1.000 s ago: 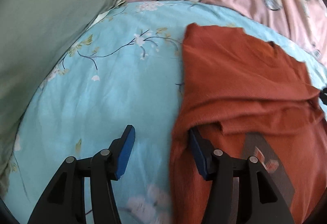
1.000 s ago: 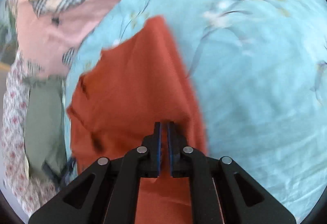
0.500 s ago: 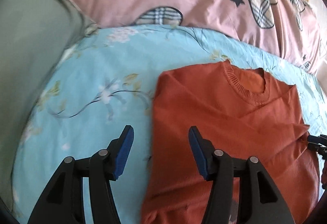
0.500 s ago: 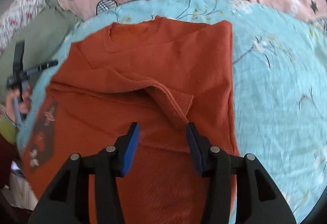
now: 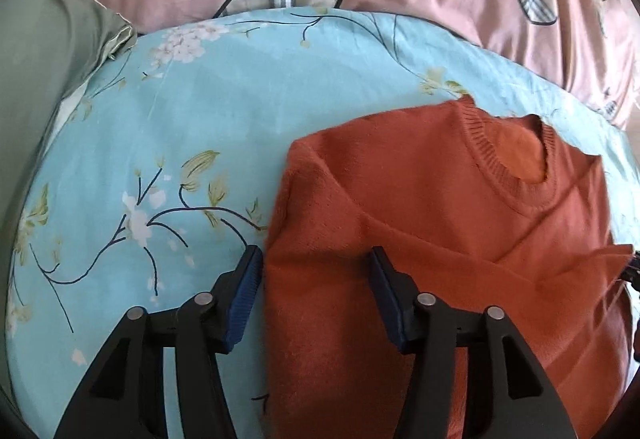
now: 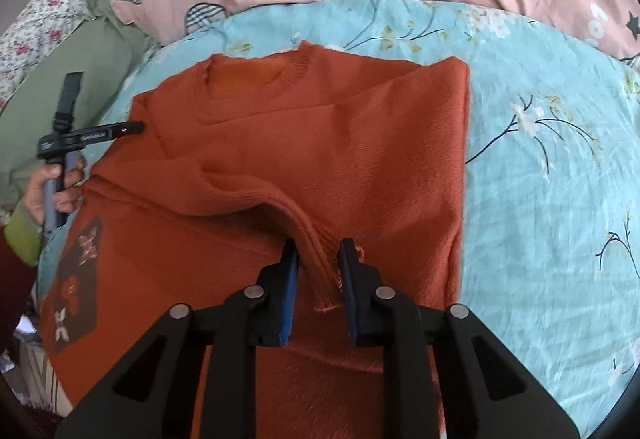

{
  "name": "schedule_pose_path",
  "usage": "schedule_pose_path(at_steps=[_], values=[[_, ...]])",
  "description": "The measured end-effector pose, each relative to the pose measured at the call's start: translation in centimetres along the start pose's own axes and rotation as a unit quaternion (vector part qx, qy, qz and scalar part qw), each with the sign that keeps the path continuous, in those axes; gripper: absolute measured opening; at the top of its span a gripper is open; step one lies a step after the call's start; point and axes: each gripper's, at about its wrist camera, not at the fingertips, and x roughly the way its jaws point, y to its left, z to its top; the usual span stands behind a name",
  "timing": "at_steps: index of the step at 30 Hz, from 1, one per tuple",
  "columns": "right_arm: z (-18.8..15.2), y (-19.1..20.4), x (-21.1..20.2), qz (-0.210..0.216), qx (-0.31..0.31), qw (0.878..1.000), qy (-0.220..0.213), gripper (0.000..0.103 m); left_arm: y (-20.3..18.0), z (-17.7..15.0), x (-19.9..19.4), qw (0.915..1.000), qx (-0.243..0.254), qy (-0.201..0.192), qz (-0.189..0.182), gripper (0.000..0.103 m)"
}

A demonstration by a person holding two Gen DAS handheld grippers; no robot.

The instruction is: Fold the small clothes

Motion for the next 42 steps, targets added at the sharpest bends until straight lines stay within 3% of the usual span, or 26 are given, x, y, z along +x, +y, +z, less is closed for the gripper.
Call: schedule_pose_path(at_steps=[2,4,5,6,9,10,12,14,18,19,21,22,25,27,28,30,34,37,42], values=[[-0.1,0.5,-0.1,-0.002,-0.016,1.000,0.001,0.022,0.5,0.0,-0.2,0.9999,-0.004,-0.005,-0.012,0.061],[0.0,1.0,0.4,-0.007,-0.028,1.000,0.010,0.022,0.6,0.2,0.2,1.0000,-0.001,-0.001,-0.009,0.056],[0.1,1.1,0.6,-0.004,-0.028,0.999,0.016,0.022,0.3,0.3,0.4,0.9999,0.011,0.000,-0.009,0.034],[0.2,1.3,0.7,0.004,-0.026,0.999,0.021,0.008,0.0,0.4,0.5,0.9997,0.020,0.001,-0.012,0.013],[0.7,1.6,0.0,0.091,0.021,0.994,0.057,0.005,-0.5,0.8,0.2,0.9995,0.029,-0.009,0.006,0.010],[1.0,1.5,-1.7,0.179,0.064,0.980,0.055,0.005,-0.5,0.9,0.1,0.9995,0.028,-0.013,0.011,0.010],[1.7,1.3,-4.2,0.276,0.098,0.956,0.035,0.005,0.4,0.7,0.0,0.9997,0.011,-0.020,0.010,0.010],[2.3,0.0,-5.0,0.303,0.130,0.944,0.031,0.005,1.4,0.7,0.4,0.9997,-0.017,-0.019,-0.002,0.010],[2.1,-3.9,-1.1,0.243,0.199,0.947,0.072,0.005,2.2,1.1,0.8,0.9986,-0.050,-0.010,-0.011,0.010],[1.6,-5.3,0.7,0.192,0.219,0.953,0.086,0.005,2.2,1.3,0.8,0.9986,-0.051,-0.007,-0.010,0.010],[1.1,-5.9,2.3,0.134,0.216,0.962,0.095,0.005,2.2,1.8,1.0,0.9984,-0.056,0.001,-0.005,0.011],[1.0,-6.0,2.9,0.119,0.216,0.966,0.076,0.006,2.1,2.1,1.0,0.9982,-0.060,0.004,-0.003,0.011],[1.0,-5.5,2.0,0.058,0.211,0.975,0.027,0.024,1.4,2.4,0.7,0.9986,-0.049,-0.003,0.018,0.015],[0.8,-5.0,0.3,0.029,0.213,0.976,-0.013,0.047,1.3,1.7,-0.5,0.9983,-0.046,-0.015,0.033,0.018],[0.7,-4.8,-1.1,0.015,0.211,0.977,-0.040,0.049,1.3,1.3,-1.2,0.9979,-0.047,-0.021,0.038,0.018],[0.0,-4.0,-2.8,0.012,0.199,0.978,-0.061,0.049,1.4,-0.7,-3.1,0.9973,-0.052,-0.034,0.039,0.019],[-1.7,-0.9,-4.1,0.064,0.176,0.981,-0.054,0.049,1.0,-6.3,-6.9,0.9968,-0.059,-0.050,0.018,0.021],[-1.9,0.7,-2.1,0.015,0.158,0.987,-0.027,0.049,-0.4,-9.4,-8.0,0.9980,-0.031,-0.048,0.025,0.025],[-1.6,-1.4,1.0,0.001,0.192,0.981,-0.015,0.049,-1.3,-11.9,-7.8,0.9978,-0.006,-0.038,0.055,0.040]])
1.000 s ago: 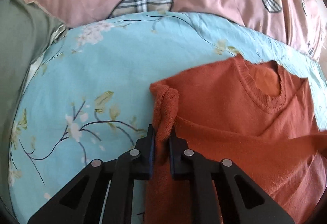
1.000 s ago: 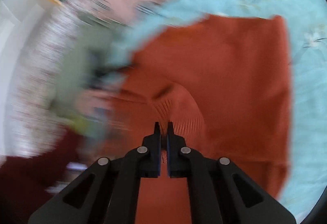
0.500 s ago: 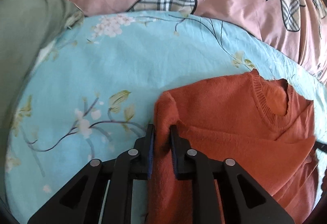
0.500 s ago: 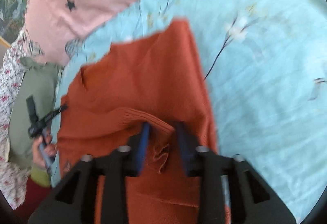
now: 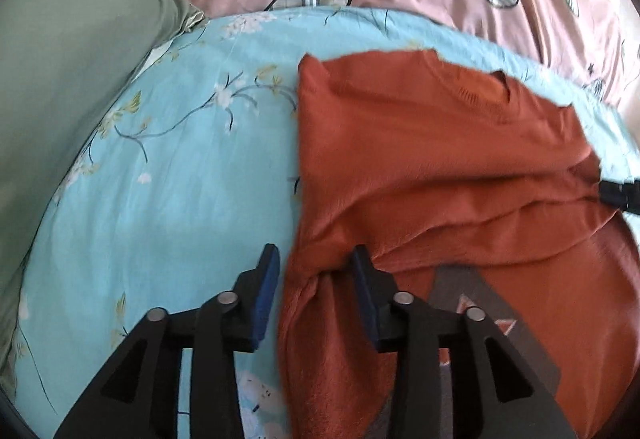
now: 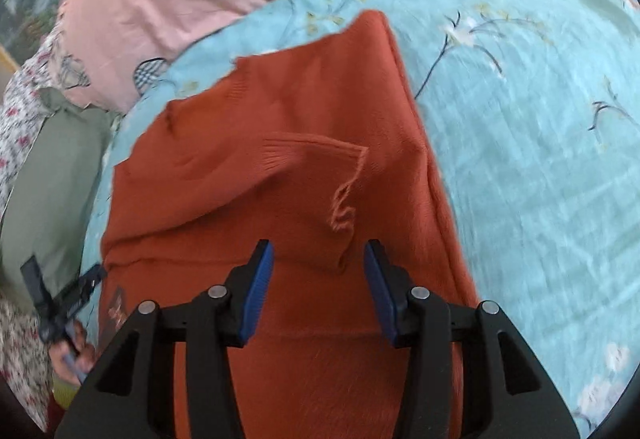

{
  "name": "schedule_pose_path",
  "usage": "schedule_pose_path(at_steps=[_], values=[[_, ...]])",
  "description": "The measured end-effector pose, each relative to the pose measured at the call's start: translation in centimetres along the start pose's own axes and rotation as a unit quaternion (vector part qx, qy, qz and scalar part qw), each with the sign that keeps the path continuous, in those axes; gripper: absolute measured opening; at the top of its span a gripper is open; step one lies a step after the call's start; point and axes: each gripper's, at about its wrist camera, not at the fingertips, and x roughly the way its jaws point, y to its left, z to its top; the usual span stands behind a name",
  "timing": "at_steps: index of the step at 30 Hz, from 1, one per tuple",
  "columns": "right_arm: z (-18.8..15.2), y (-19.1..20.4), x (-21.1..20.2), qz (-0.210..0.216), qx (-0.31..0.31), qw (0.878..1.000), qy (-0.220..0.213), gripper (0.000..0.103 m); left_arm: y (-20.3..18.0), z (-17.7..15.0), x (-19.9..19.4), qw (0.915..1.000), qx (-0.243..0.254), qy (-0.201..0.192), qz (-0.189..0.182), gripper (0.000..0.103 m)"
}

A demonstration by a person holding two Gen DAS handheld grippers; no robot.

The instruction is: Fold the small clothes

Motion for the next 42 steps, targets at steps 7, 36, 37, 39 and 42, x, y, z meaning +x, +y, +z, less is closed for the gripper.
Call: schedule_pose_path(at_steps=[7,36,37,39,42], values=[[1.1,-0.2,0.2,0.070,0.025,0.997,0.002,0.006,0.8,-0.8,0.3,0.9993,-0.017,0.016,-0.029,0.042],[-1.9,2.4,-7.4,0.059,-0.016,0.997,-0.040,0.020,2.6,0.4,-5.5,0.9982,-0.040,-0.029,-0.035,0.039],[-2.2,3.5,-6.8,0.078,-0.029,0.996,-0.033,0.020,2.5,1.2,-5.4,0.9980,-0.041,-0.033,-0.036,0.039],[-3.2,6.8,-4.0,0.146,-0.049,0.988,0.020,0.026,1.5,3.8,-4.1,0.9980,-0.040,-0.034,-0.035,0.041],[-3.4,9.2,0.6,0.182,-0.030,0.980,0.074,0.040,-0.7,7.4,-0.6,0.9990,-0.028,-0.006,-0.033,0.048]])
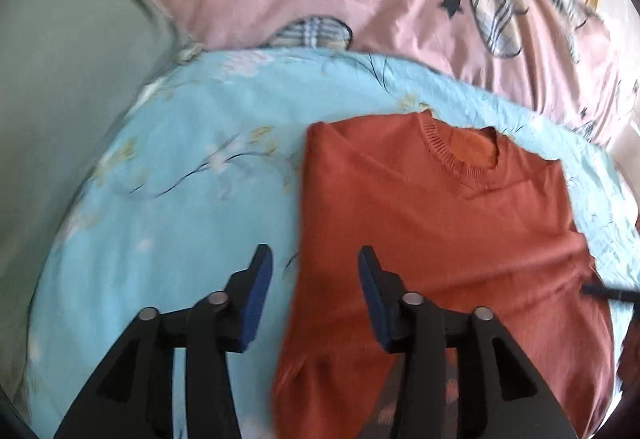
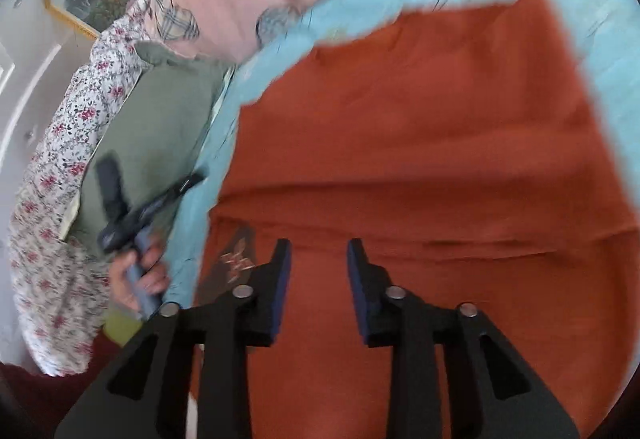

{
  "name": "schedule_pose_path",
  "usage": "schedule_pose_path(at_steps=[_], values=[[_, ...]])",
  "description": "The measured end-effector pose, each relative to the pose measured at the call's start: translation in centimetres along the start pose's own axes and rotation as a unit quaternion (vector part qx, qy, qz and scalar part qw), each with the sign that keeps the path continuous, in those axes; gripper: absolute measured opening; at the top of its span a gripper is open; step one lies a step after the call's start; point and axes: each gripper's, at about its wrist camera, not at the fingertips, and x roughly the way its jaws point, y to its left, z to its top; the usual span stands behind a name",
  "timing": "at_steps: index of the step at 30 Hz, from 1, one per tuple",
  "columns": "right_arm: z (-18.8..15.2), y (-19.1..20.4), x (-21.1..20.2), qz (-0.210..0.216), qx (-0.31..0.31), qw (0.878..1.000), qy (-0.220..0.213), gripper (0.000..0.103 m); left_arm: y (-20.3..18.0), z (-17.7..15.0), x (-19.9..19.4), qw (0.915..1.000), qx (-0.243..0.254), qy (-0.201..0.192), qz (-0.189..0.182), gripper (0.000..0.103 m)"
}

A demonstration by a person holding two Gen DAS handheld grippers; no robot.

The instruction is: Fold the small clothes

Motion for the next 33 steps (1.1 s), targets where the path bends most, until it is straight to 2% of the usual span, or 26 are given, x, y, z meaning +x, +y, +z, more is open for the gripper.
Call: schedule_pose_path(at_steps=[2,4,6,8,10,11,12,13,14,15,17,19,23,26,28,29,31,32,33], values=[[0.2,-0.9,2.2,-0.012,0.044,0.999,0.018,0.045,-0.5,1.8,2.2,0.9999,-0.007,0.015,0.003,0.050],[0.3,-2.1,3.5,-0.013,0.086,0.996,0.017,0.045,-0.7,3.2,4.0,0.9996,-0.013,0.024,-0.008,0.057],[0.5,-2.8,4.0,-0.003,0.111,0.994,0.004,0.045,-0.9,4.3,5.9,0.9992,-0.010,0.037,-0.007,0.074],[0.7,-3.9,4.2,0.006,0.147,0.989,-0.015,0.045,-0.9,4.9,7.8,0.9986,-0.010,0.052,-0.001,0.074],[0.5,-4.2,4.2,0.019,0.166,0.985,-0.039,0.044,-0.9,5.2,9.2,0.9981,-0.013,0.059,0.007,0.068],[0.5,-4.3,4.2,0.021,0.167,0.985,-0.047,0.038,-0.9,5.2,10.2,0.9977,-0.015,0.065,0.006,0.050],[0.3,-4.4,4.2,0.021,0.169,0.984,-0.052,0.020,-0.8,5.3,10.7,0.9976,-0.016,0.067,0.005,0.043],[0.2,-4.5,4.4,0.023,0.172,0.983,-0.054,0.006,-0.9,5.4,10.9,0.9978,-0.018,0.063,0.006,0.040],[0.0,-4.5,4.3,0.029,0.175,0.983,-0.056,0.002,-1.0,5.7,10.9,0.9983,-0.017,0.055,0.009,0.023],[-0.4,-4.1,3.7,0.035,0.169,0.983,-0.063,0.002,-1.0,6.0,10.9,0.9985,-0.015,0.052,0.008,0.012],[-1.1,-2.4,2.0,0.028,0.127,0.988,-0.079,0.002,-0.9,6.5,10.9,0.9987,-0.019,0.046,0.013,0.011],[-2.0,-2.1,2.5,0.011,0.117,0.992,-0.056,0.002,-0.5,6.6,11.0,0.9986,-0.023,0.042,0.021,0.010],[-3.2,-2.4,3.5,-0.015,0.108,0.994,-0.031,0.002,1.0,7.0,10.9,0.9976,-0.057,0.037,0.010,0.010],[-3.3,-2.0,3.6,-0.025,0.091,0.996,-0.003,0.004,2.2,7.0,10.5,0.9954,-0.079,0.052,-0.015,0.015],[-3.7,-2.0,2.3,-0.032,0.084,0.996,-0.006,0.004,2.7,6.5,9.6,0.9942,-0.090,0.054,-0.025,0.019],[-3.9,-1.8,1.6,-0.028,0.080,0.996,-0.008,0.007,3.0,5.9,8.4,0.9941,-0.093,0.050,-0.024,0.020],[-4.4,-1.5,0.0,-0.036,0.070,0.997,-0.020,0.022,3.2,4.6,6.5,0.9948,-0.088,0.045,-0.026,0.020],[-4.7,-1.3,-0.9,-0.042,0.066,0.997,-0.027,0.036,3.3,3.2,4.9,0.9952,-0.083,0.041,-0.028,0.021],[-4.9,-1.1,-1.6,-0.046,0.061,0.996,-0.035,0.042,3.0,2.2,3.8,0.9956,-0.080,0.041,-0.028,0.022]])
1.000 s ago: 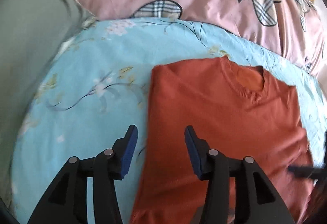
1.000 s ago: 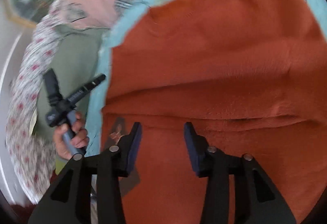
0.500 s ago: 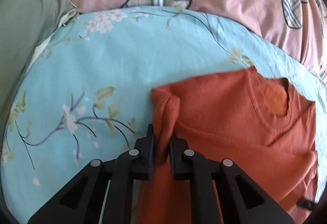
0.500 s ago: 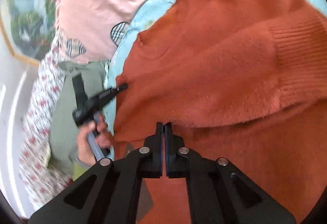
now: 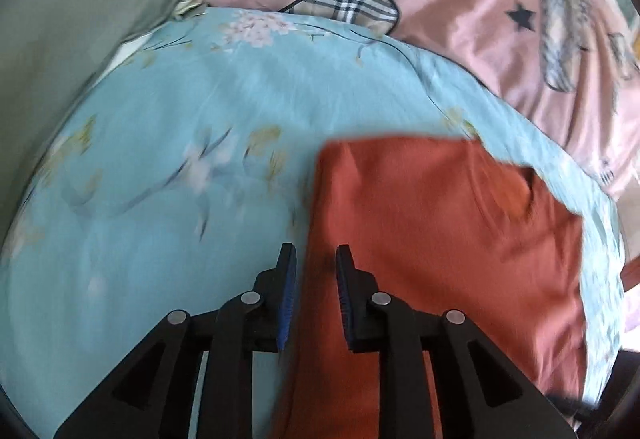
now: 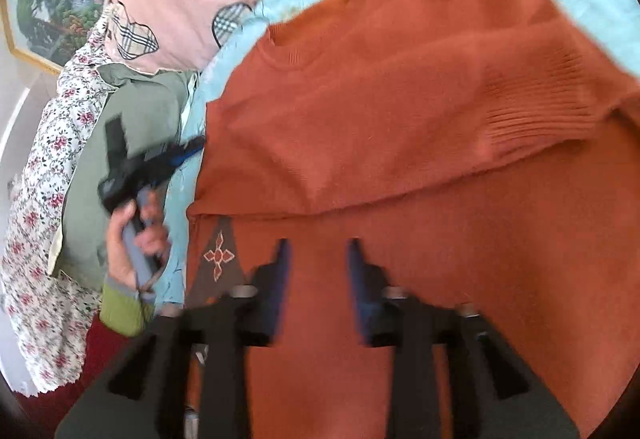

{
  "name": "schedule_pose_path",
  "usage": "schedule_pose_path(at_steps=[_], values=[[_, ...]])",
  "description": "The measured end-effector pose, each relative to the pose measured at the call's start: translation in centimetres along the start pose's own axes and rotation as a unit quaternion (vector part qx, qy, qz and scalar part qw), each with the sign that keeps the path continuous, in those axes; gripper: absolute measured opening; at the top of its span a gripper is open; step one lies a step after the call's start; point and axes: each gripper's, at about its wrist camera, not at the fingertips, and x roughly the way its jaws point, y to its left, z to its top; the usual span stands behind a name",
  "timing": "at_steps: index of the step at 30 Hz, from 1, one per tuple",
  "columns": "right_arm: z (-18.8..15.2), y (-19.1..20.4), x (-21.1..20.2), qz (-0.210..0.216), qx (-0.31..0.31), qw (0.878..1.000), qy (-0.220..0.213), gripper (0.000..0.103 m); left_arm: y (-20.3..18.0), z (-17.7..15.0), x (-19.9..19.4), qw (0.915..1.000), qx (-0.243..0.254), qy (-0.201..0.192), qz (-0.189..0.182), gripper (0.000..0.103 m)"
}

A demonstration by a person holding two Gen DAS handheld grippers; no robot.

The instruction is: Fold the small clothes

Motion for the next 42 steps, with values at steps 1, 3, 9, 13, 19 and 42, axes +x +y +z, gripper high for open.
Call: schedule_pose_path(at_steps=[1,3,9,13,19,42], values=[[-0.4,-0.2,-1.4,-0.003,-0.006,1.000,-0.011,0.042,0.2,-1.8,-1.5,1.0000,0.003,-0.003,0.003,0.023],[-1.5,-0.9,-3.8,-0.012,-0.007,1.000,-0.021,0.042,0.2,-5.1,-4.0,0.9999,0.011,-0.008,-0.001,0.031],[-4.8,-3.1,-9.4,-0.051,0.002,0.998,-0.041,0.048,1.2,-16.1,-10.4,0.9998,0.019,0.006,0.000,0.052],[-7.7,-5.1,-12.9,-0.073,0.011,0.996,-0.053,0.049,2.2,-21.6,-13.0,0.9996,0.000,0.023,-0.018,0.058],[-11.6,-7.6,-16.2,-0.095,0.022,0.994,-0.053,0.049,2.5,-27.4,-15.3,0.9979,-0.006,0.040,-0.050,0.061],[-17.9,-10.7,-18.2,0.034,-0.017,0.999,-0.014,0.047,2.2,-33.6,-17.1,0.9793,-0.011,0.071,-0.189,0.043]])
